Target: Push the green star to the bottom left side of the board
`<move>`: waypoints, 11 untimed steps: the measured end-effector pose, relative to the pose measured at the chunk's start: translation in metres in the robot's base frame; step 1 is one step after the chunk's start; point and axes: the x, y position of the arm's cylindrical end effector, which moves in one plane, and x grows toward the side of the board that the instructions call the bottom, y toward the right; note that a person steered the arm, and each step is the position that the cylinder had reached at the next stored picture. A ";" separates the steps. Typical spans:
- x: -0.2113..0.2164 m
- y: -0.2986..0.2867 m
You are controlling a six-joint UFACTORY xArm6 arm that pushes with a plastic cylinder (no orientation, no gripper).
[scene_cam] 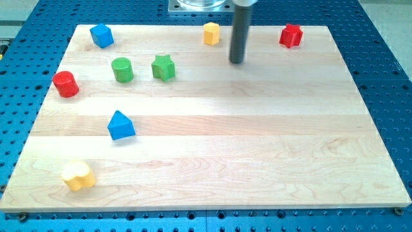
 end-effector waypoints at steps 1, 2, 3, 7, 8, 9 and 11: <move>0.020 -0.049; 0.020 -0.051; 0.020 -0.051; 0.004 -0.073; 0.005 -0.126; 0.069 -0.182; 0.107 -0.201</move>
